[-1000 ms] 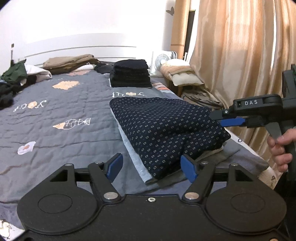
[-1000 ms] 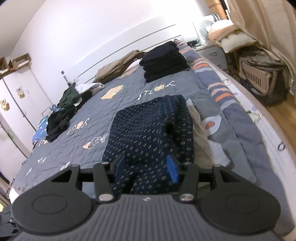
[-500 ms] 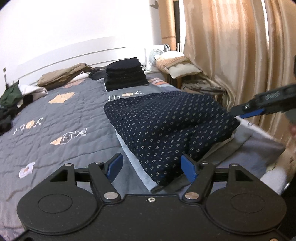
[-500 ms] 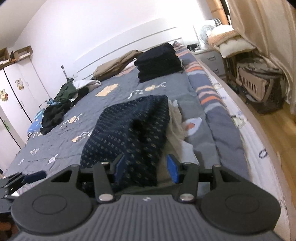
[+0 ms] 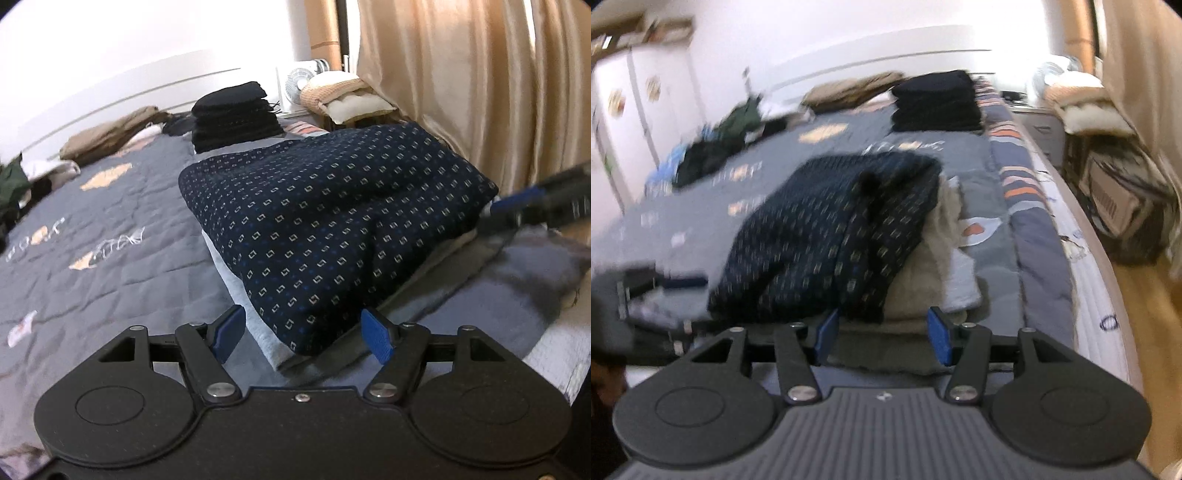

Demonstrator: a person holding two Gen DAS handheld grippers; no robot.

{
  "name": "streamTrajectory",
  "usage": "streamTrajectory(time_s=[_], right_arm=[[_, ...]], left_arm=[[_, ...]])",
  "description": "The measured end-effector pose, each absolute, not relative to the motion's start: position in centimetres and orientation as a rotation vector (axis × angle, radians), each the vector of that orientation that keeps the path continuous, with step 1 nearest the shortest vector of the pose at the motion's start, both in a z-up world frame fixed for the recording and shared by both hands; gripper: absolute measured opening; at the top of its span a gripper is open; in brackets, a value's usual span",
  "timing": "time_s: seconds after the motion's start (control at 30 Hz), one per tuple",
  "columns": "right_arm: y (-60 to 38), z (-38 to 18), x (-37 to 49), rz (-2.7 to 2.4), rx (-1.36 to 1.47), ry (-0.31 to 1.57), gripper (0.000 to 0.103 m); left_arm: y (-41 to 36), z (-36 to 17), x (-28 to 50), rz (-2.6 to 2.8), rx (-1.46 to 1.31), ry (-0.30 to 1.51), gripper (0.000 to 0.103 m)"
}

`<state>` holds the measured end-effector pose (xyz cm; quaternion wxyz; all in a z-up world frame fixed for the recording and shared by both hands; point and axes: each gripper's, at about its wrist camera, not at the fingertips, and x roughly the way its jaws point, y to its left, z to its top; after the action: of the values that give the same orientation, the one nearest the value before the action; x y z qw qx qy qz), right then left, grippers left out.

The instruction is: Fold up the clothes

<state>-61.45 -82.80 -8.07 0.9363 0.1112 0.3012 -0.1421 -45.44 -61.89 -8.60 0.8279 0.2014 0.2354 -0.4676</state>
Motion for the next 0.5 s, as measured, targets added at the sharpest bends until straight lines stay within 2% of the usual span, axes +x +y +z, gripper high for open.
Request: streamTrajectory(time_s=[0.27, 0.37, 0.4, 0.5], right_arm=[[-78.0, -8.8, -60.1, -0.275, -0.311, 0.624, 0.057], [-77.5, -9.6, -59.2, -0.249, -0.415, 0.656, 0.057], [-77.7, -9.8, -58.9, -0.241, -0.412, 0.666, 0.054], [-78.9, -9.3, -59.0, -0.246, -0.339, 0.650, 0.025]], left_arm=[[-62.0, -8.6, -44.1, -0.989, 0.360, 0.560, 0.071], [-62.2, -8.6, -43.8, -0.988, 0.343, 0.583, 0.071], [-62.2, -8.7, -43.7, -0.985, 0.343, 0.583, 0.071], [-62.2, -8.8, -43.6, -0.978, 0.345, 0.589, 0.071]])
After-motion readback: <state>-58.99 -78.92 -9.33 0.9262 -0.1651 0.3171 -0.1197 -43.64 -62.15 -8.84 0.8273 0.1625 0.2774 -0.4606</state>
